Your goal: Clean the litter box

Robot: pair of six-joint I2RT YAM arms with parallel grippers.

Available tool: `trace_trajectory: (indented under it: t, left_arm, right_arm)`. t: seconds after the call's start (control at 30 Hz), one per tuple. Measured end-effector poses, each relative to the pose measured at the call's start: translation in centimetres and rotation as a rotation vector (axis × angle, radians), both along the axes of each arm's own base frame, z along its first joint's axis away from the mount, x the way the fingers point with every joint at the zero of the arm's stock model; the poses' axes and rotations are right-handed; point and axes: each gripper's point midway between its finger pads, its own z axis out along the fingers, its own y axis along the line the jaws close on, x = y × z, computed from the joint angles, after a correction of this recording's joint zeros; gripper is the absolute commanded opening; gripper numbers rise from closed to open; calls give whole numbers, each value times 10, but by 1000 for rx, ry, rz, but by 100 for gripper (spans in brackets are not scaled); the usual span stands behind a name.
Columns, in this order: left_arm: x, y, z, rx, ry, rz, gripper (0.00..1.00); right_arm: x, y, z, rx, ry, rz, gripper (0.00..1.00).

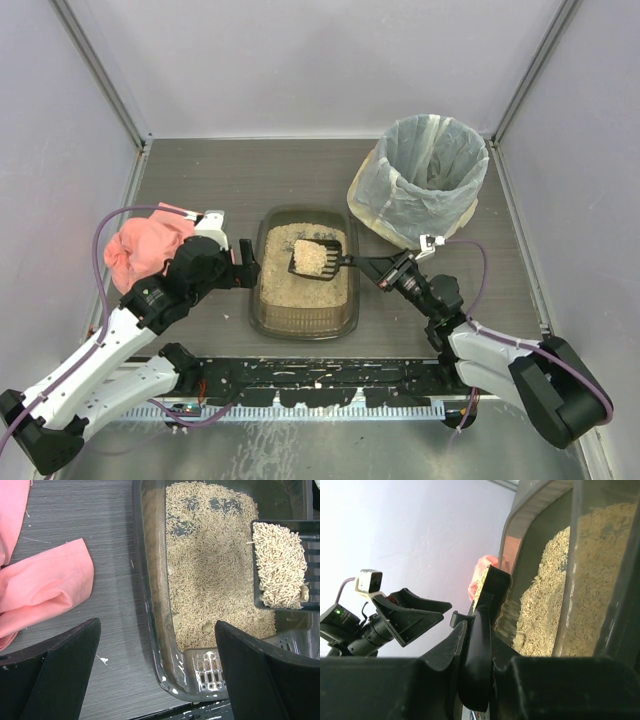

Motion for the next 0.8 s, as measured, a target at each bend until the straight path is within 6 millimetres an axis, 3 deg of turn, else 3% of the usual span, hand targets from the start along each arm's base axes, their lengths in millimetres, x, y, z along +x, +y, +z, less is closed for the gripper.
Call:
trace_trajectory:
  t: [0.13,0.5,0.63,0.8]
  left_arm:
    - [0,0,0,0,0,0,98]
    - [0,0,0,0,-1,1,98]
    - [0,1,0,1,0,1,98]
    - [0,1,2,-3,-9,5,99]
  right_arm:
    - [3,-6,4,11,-5,-21,1]
    - [-3,4,14,12,-38,40,1]
    - [4,-7,17,22,-41,-8,1]
    - [0,0,15,21,-30,28,1]
